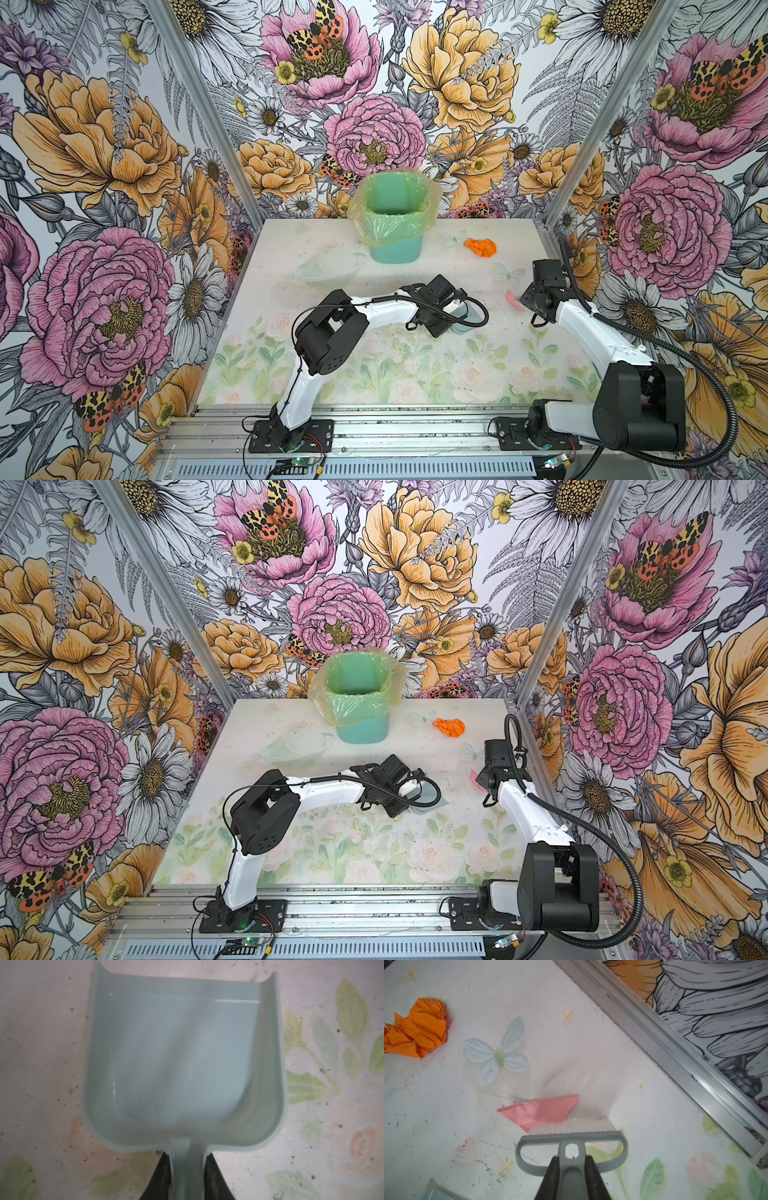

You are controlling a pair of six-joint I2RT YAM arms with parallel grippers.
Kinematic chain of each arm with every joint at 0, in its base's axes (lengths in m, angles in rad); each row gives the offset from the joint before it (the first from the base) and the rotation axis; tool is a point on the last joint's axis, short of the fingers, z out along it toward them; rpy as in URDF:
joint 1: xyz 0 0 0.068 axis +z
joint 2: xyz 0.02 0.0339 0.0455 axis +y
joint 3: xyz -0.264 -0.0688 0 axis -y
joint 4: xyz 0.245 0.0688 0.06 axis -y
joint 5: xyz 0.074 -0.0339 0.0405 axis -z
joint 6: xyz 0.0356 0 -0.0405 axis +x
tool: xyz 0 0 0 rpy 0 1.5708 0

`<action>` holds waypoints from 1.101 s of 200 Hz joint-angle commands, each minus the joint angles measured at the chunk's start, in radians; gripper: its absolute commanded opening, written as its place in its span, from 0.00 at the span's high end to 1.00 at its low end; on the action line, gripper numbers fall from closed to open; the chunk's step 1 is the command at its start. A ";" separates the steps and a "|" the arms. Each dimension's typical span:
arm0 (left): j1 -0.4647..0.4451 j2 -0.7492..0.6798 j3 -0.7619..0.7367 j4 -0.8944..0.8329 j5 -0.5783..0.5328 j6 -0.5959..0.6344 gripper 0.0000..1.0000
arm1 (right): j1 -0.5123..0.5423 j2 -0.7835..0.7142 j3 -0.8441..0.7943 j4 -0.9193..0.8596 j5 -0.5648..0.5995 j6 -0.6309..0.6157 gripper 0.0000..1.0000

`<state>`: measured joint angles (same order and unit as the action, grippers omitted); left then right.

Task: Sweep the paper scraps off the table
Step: 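Sweep the pink scrap into the dustpan with the brush in the right gripper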

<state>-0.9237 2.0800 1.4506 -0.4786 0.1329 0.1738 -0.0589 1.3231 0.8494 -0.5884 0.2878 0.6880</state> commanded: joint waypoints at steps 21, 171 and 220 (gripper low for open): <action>-0.022 0.012 0.054 -0.032 0.037 0.052 1.00 | -0.005 0.076 0.000 0.043 -0.059 -0.021 0.96; -0.027 0.049 0.093 -0.058 0.027 0.058 1.00 | 0.149 -0.011 -0.052 0.037 -0.400 -0.076 1.00; -0.027 0.052 0.093 -0.060 0.029 0.056 1.00 | 0.147 -0.125 -0.061 -0.017 -0.372 -0.114 1.00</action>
<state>-0.9470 2.1193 1.5204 -0.5365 0.1474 0.2169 0.0860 1.2495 0.7929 -0.5617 -0.0769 0.6029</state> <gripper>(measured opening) 0.213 0.198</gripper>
